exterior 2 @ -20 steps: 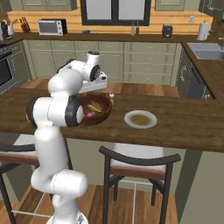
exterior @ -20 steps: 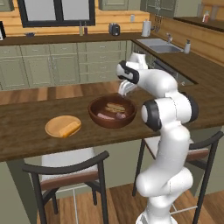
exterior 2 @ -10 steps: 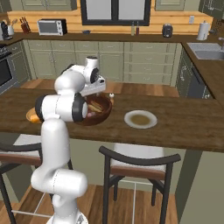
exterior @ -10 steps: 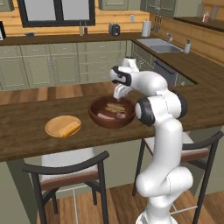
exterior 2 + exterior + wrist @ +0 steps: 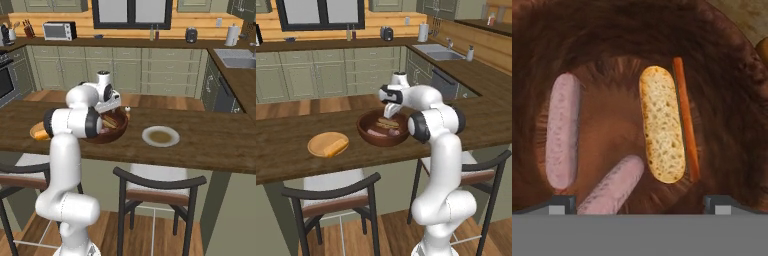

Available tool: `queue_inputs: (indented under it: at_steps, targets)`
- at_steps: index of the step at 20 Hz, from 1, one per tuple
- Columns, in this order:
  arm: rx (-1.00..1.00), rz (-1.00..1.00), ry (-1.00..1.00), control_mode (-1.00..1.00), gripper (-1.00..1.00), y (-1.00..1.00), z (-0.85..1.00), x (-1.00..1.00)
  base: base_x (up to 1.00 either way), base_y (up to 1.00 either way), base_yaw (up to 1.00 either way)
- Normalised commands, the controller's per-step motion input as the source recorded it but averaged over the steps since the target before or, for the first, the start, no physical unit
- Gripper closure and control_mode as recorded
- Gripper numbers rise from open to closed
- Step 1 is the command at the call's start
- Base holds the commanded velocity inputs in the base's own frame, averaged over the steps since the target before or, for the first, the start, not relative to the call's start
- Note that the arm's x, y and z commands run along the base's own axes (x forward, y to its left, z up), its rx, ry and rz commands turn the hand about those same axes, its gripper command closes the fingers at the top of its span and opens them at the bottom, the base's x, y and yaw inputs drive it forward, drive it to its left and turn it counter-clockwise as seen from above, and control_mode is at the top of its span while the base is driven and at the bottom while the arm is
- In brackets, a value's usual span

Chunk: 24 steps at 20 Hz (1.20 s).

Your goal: Place one bun and one sausage from the bowl on each plate.

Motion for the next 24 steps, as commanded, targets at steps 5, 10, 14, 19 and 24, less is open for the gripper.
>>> queue_inputs:
  at_steps: [5,10,14,19,24]
  targets:
    - [-0.02,0.0,-0.01,-1.0,-1.0,0.01,-0.16,0.2,0.0,0.0,0.0]
    - [-0.03,0.0,0.0,-1.0,-1.0,0.02,-0.26,0.33,0.0,0.0,0.0]
    - [-0.01,0.0,0.0,-1.0,-1.0,0.03,-0.22,0.19,0.0,0.0,0.0]
    - [0.0,0.0,0.0,-1.0,-1.0,0.06,-0.08,0.11,0.0,0.0,0.0]
    - [0.0,0.0,0.0,-1.0,-1.0,0.01,-0.15,0.06,0.0,0.0,0.0]
